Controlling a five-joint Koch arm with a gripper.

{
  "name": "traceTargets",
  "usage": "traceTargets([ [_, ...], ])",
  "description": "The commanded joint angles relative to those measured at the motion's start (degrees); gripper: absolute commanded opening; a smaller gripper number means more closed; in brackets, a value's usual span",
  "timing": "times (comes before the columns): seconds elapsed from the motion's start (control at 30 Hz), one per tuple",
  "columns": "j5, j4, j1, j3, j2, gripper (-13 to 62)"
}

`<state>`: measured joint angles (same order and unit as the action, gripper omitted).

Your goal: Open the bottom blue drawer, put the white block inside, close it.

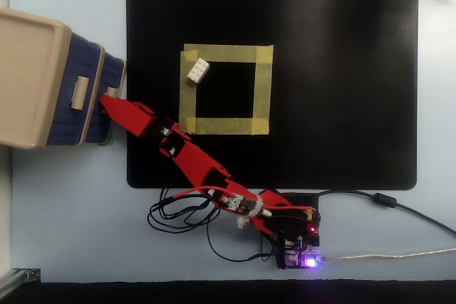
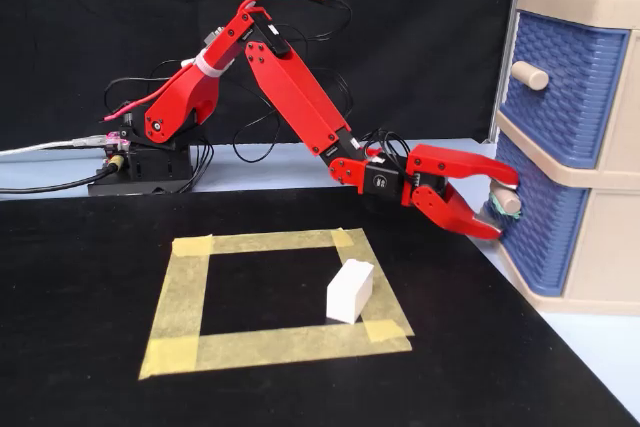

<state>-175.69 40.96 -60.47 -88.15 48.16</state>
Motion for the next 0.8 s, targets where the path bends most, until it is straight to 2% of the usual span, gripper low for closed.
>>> traceTargets([
  [0.0,2.11,-3.34,-1.23,1.67,1.67,22.6],
  [0.07,2.02,-8.96,-1.23,0.26,2.46,9.6],
  [0.13,1.58,-13.71,-0.97,-3.52,6.24,-8.6],
  [0.23,0.88,-17.23,-0.53,-13.45,13.54,-7.9],
  [0.4,0.70,-17.05,3.60,-44.91,38.32,-7.9],
  [0.47,0.88,-17.14,4.22,-53.00,45.09,-7.7],
  [0.5,1.23,-17.31,4.13,-55.20,46.67,-7.2],
  [0.53,1.41,-17.31,4.04,-55.63,46.49,-2.7],
  [0.63,1.76,-17.58,4.04,-52.91,44.30,26.9],
  [0.67,2.29,-17.84,3.96,-51.50,44.21,33.3],
  [0.77,3.25,-23.29,3.96,-48.52,47.20,33.6],
])
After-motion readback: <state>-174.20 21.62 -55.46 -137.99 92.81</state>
